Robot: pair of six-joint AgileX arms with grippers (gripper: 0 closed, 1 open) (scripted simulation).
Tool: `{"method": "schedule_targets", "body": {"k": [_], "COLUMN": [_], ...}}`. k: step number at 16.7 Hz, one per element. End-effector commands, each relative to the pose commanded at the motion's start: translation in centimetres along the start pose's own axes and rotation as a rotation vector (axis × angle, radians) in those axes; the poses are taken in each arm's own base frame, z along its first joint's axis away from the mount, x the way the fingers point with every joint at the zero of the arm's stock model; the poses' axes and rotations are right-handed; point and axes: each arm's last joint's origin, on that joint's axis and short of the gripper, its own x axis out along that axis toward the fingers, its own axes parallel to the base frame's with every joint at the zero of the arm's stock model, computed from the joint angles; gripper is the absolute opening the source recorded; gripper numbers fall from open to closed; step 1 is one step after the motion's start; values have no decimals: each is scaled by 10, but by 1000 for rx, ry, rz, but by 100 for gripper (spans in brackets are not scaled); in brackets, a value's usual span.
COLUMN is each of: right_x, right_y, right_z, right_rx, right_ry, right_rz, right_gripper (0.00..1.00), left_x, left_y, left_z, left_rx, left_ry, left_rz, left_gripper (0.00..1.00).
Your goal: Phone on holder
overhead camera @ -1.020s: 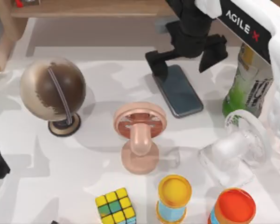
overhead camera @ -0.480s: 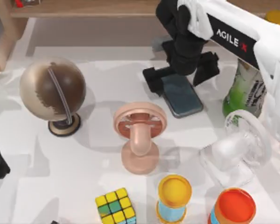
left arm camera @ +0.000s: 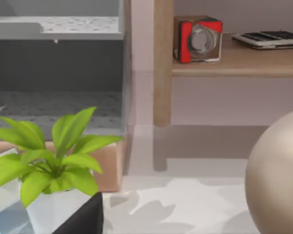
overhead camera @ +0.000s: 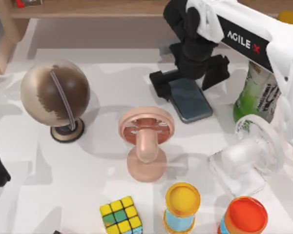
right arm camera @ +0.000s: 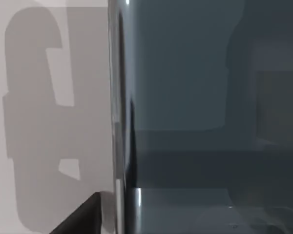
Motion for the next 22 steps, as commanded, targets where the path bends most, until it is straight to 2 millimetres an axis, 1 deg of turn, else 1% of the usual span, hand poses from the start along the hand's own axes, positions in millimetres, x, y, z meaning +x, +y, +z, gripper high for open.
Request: {"method": "schedule_targets", "body": {"k": [11,12,19,20,22], "right_x": [0,0,0,-17,-21], "right_y": [0,0,0,-2,-2], "right_z": [0,0,0,1,2], "right_rx": [0,0,0,3,2], "right_ry": [0,0,0,-25,-28], "right_rz": [0,0,0,-4,-4], "right_gripper": [2,0,0,0,0], "left_x": [0,0,0,0,0], "left_y": [0,0,0,0,0], "left_z": [0,0,0,0,0], "left_rx": [0,0,0,0,0], "left_ry": [0,0,0,0,0], "left_rz": [0,0,0,0,0], "left_gripper": [100,100,100,100,100]}}
